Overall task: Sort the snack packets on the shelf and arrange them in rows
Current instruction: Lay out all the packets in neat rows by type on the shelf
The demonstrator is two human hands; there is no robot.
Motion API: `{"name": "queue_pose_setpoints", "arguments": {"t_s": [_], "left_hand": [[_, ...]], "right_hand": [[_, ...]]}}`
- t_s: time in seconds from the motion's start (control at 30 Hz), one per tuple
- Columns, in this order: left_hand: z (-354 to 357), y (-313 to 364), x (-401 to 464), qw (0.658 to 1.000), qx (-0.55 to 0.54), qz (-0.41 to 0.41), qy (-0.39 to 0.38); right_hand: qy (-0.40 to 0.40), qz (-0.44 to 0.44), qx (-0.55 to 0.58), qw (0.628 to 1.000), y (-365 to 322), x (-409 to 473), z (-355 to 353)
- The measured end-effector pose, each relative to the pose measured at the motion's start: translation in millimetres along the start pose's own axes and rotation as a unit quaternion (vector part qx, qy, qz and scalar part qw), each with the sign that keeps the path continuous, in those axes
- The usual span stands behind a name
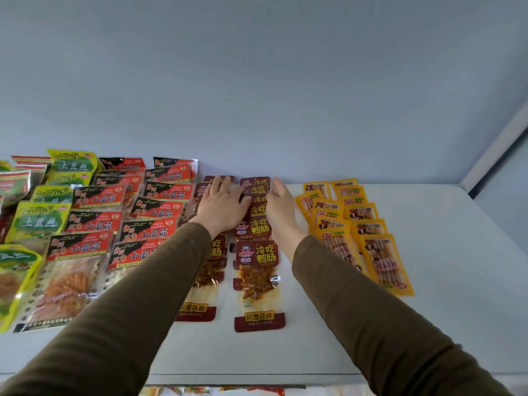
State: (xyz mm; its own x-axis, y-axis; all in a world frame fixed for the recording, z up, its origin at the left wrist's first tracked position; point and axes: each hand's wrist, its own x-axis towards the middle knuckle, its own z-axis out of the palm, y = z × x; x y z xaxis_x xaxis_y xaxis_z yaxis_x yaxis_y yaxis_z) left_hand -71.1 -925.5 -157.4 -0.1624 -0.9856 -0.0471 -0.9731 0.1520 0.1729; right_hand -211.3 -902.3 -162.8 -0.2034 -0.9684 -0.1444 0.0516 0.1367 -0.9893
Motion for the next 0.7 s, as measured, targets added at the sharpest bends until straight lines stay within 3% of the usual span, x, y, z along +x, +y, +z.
{"name": "queue_pose_setpoints", "arguments": {"t_s": [0.2,0.4,0.57,0.7], "left_hand": [[1,0,-1,1.0,0.008,0.01,0.002],[-18,13,-73,0.99,-0.005,0.04,0.133],[21,53,-156,0.99,0.073,0.118,-0.011],[30,44,-160,0.991,0.076,0.11,-0.001]], "right_hand": [[-0.006,-0.006,-0.002,1.0,0,1,-2],[-0.019,0.04,0.036,0.998,-3,1,-31],[-0.049,0.029,0.063,0.996,2,-16,-31],[-0.072,0.019,0.052,0.996,4,-30,-23]]}}
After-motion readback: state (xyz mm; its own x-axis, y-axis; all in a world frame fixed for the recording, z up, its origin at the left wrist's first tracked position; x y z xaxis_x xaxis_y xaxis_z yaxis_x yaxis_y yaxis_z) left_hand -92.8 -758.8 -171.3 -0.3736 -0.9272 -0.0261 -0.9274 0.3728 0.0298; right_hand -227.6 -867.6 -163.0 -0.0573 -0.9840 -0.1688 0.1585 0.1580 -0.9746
